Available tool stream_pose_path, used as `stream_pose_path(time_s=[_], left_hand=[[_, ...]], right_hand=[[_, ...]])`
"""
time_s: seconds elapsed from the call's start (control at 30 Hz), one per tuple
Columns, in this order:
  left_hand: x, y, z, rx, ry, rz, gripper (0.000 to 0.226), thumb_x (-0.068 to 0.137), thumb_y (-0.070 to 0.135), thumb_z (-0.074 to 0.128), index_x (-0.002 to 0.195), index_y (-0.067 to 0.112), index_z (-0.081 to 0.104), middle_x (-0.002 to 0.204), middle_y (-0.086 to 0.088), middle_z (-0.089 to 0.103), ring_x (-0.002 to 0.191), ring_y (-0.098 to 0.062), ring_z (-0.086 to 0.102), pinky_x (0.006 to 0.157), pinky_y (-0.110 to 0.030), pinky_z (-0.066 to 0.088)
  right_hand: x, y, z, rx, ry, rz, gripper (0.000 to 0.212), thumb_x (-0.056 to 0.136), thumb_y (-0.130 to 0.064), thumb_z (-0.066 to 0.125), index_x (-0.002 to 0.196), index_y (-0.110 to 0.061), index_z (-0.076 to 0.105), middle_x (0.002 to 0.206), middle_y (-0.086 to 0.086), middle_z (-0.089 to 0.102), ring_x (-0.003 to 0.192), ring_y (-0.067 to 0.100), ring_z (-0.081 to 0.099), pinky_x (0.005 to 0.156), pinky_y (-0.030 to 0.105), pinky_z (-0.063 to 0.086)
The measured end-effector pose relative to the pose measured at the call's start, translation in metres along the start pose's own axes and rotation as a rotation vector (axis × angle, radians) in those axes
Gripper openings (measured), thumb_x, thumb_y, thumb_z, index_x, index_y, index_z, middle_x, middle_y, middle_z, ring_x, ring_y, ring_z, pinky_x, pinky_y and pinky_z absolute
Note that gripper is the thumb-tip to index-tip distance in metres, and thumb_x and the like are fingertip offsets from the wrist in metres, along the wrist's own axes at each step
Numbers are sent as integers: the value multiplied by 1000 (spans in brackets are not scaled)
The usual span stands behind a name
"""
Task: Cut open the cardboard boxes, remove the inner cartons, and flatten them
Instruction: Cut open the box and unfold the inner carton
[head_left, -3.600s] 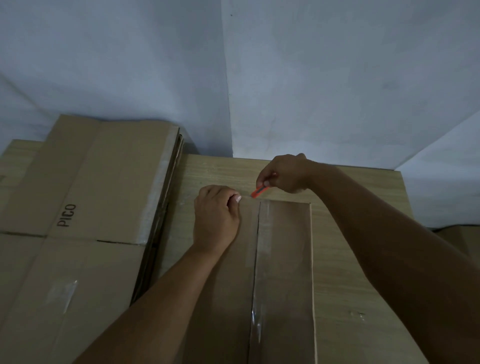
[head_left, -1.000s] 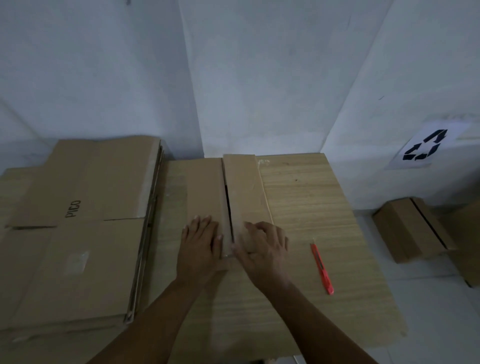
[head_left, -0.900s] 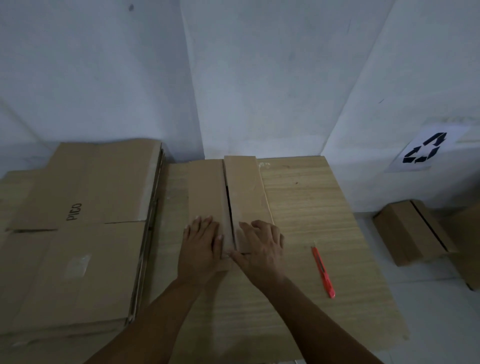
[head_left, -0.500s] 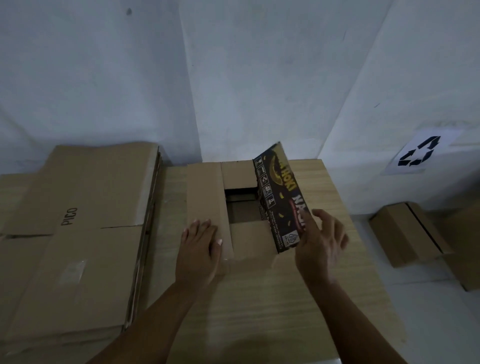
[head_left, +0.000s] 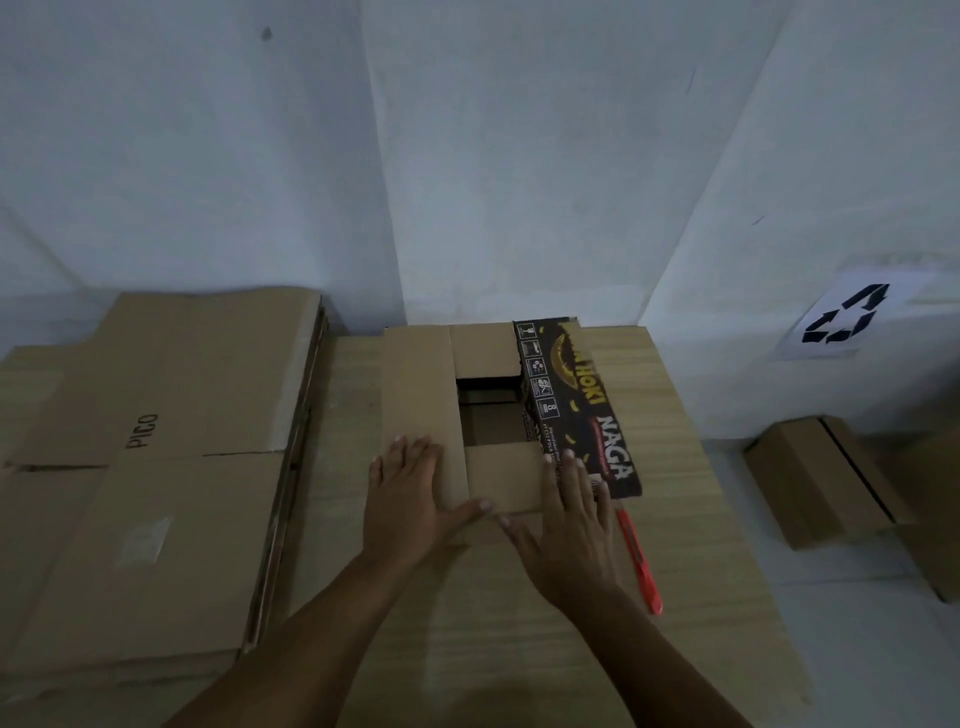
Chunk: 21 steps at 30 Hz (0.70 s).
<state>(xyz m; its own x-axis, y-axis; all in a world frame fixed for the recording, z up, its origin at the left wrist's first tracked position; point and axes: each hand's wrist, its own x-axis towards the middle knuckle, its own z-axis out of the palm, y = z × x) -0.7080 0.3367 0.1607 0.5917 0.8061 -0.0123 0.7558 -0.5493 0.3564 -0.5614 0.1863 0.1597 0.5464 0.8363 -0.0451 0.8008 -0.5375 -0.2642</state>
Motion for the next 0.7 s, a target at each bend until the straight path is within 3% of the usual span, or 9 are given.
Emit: stream_pose_path(time_s=[0.07, 0.2, 0.27, 0.33, 0.43, 0.5, 0.57, 0.63, 0.7], left_hand=[[2, 4, -1, -57, -12, -28, 106, 68, 88, 44, 150, 23, 34, 162, 4, 26, 153, -22, 5, 123, -46, 2], [-3, 15, -15, -279, 40, -53, 78, 77, 53, 70, 143, 25, 40, 150, 8, 38, 147, -18, 21, 120, -54, 17], [-6, 16, -32, -524, 98, -65, 66, 81, 38, 68, 141, 27, 43, 135, 14, 46, 127, -8, 43, 107, -38, 41], [-11, 9, -49, -758, 174, -83, 57, 82, 29, 63, 138, 28, 49, 121, 18, 56, 107, 3, 56, 84, -17, 46], [-19, -12, -67, -925, 390, -111, 43, 83, 19, 52, 125, 23, 62, 108, 15, 66, 90, 4, 63, 74, -18, 51], [-25, -31, -72, -831, 546, -156, 37, 86, 16, 48, 117, 15, 69, 107, 12, 68, 83, 6, 62, 68, -19, 53], [-28, -61, -65, -554, 641, -185, 34, 88, 13, 49, 113, 7, 71, 123, -1, 65, 104, -6, 63, 84, -33, 57], [-27, -86, -50, -196, 526, -187, 30, 87, 10, 56, 114, 6, 71, 137, -15, 57, 123, -33, 55, 97, -57, 49], [-24, -96, -36, 57, 326, -133, 35, 85, 13, 62, 119, 10, 69, 143, -17, 52, 133, -44, 44, 105, -67, 36]], right_hand=[[6, -3, 1, -23, -46, -63, 92, 87, -81, 2, 159, -23, 1, 167, 8, -5, 153, 23, -13, 121, 48, -11], [12, -3, -5, -70, -57, -22, 98, 79, -81, -3, 157, -25, 22, 168, 6, 5, 154, 23, -2, 124, 50, 4], [13, -5, -8, -92, -68, -19, 102, 76, -81, -8, 156, -27, 24, 168, 5, 3, 154, 22, -4, 124, 48, 4], [13, -6, -9, -75, -65, -14, 100, 78, -81, -5, 155, -26, 29, 168, 4, 5, 154, 22, -2, 124, 48, 7], [14, -4, -10, -71, -59, -5, 94, 82, -81, 5, 153, -26, 35, 167, 4, 11, 154, 22, 4, 124, 47, 12], [15, -1, -10, -48, -41, -3, 92, 85, -83, 14, 151, -25, 40, 166, 4, 17, 154, 23, 9, 123, 47, 14], [18, 3, -11, -14, -38, 8, 88, 86, -83, 20, 148, -24, 43, 165, 5, 21, 153, 24, 13, 123, 46, 16], [21, 5, -13, 16, -25, 10, 91, 83, -86, 21, 145, -23, 47, 163, 7, 26, 152, 26, 18, 121, 47, 19], [24, 7, -13, 27, -11, 1, 86, 83, -83, 30, 143, -23, 48, 161, 8, 29, 150, 27, 21, 120, 47, 21]])
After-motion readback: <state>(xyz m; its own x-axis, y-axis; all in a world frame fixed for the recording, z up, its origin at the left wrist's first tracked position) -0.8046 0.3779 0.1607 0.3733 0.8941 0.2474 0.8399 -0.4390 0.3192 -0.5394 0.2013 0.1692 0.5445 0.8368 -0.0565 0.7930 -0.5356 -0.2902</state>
